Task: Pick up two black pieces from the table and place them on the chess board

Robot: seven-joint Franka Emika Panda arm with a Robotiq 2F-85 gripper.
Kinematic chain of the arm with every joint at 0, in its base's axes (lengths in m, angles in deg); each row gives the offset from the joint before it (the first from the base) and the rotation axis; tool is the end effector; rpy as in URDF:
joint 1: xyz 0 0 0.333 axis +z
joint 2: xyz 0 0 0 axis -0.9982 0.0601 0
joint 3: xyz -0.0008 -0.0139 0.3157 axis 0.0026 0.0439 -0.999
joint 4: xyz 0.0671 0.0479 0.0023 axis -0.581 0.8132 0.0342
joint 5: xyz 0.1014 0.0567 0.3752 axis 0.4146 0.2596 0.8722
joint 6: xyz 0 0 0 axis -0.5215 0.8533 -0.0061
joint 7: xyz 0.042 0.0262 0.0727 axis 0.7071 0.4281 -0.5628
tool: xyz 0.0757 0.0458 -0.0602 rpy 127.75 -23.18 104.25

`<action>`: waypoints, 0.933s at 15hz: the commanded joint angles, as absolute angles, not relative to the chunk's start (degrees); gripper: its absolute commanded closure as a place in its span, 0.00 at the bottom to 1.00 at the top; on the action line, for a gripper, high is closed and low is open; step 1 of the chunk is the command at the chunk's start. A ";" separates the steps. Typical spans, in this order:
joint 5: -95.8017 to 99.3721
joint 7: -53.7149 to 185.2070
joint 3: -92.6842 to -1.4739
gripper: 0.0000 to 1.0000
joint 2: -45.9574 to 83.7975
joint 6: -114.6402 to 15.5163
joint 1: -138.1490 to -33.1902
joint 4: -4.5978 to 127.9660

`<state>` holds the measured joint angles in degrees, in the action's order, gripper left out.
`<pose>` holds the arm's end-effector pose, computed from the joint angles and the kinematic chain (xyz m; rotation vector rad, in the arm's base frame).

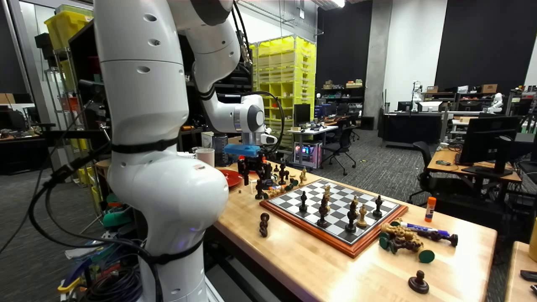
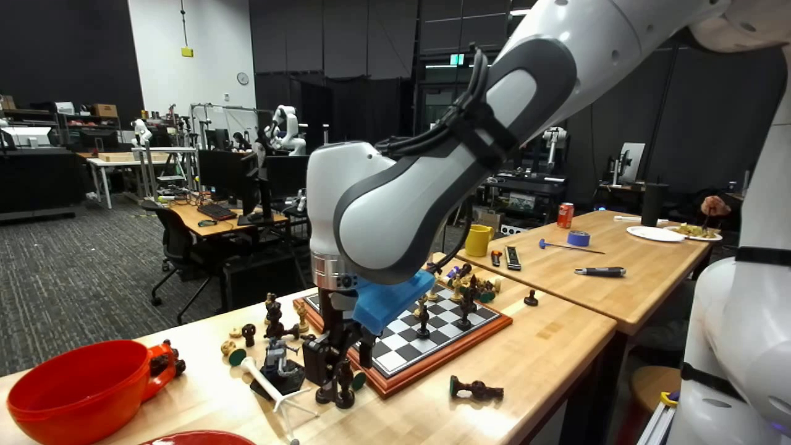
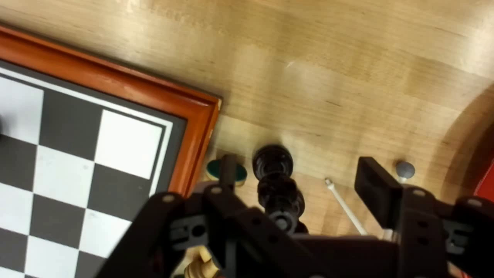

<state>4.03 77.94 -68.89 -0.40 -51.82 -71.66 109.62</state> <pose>0.3982 0.2555 0.3162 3.0823 0.4450 -0.0041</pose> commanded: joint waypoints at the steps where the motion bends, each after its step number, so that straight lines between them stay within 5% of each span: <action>1: 2.43 79.00 -68.79 0.00 1.17 -51.51 -71.09 107.57; 2: 2.23 79.16 -68.72 0.00 1.35 -51.45 -71.10 107.27; 4: 1.97 78.76 -68.53 0.25 1.60 -51.44 -71.15 106.77; 7: 1.78 78.47 -68.27 0.37 1.58 -51.41 -71.23 106.38; 14: 0.97 78.82 -67.47 0.92 0.89 -50.99 -71.55 106.00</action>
